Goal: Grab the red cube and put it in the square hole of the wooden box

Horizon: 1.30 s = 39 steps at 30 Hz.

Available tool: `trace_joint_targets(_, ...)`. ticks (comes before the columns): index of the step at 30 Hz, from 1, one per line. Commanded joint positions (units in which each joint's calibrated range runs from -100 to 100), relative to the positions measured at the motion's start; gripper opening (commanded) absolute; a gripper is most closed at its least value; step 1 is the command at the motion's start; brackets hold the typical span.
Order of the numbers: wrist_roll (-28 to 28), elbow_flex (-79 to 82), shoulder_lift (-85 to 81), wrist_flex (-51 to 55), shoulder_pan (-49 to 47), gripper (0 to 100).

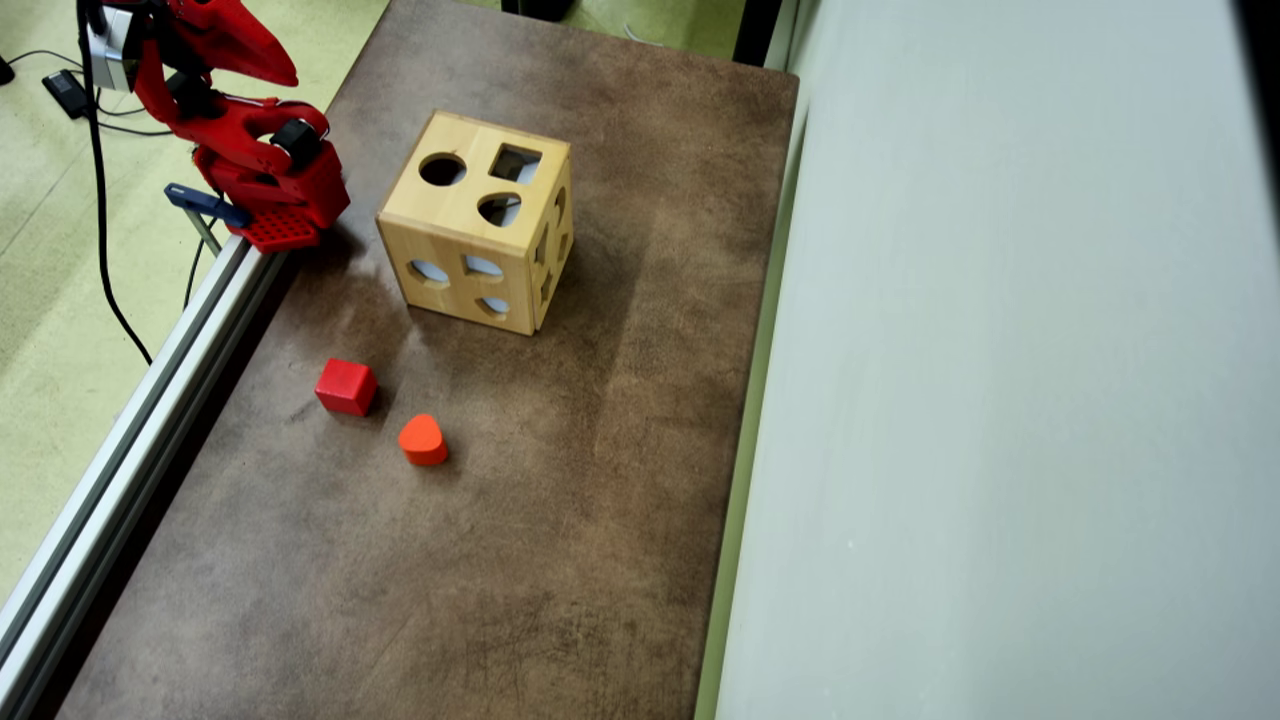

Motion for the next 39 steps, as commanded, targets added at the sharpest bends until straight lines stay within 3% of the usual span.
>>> trace_joint_targets(1,-0.2,0.03,0.26,0.25,-7.97,3)
trace_joint_targets(23,-0.2,-0.06,1.62,0.25,-7.3,3)
trace_joint_targets(30,-0.2,-3.01,27.27,0.17,-7.23,3)
trace_joint_targets(39,1.03,-29.94,60.73,0.17,-6.11,3)
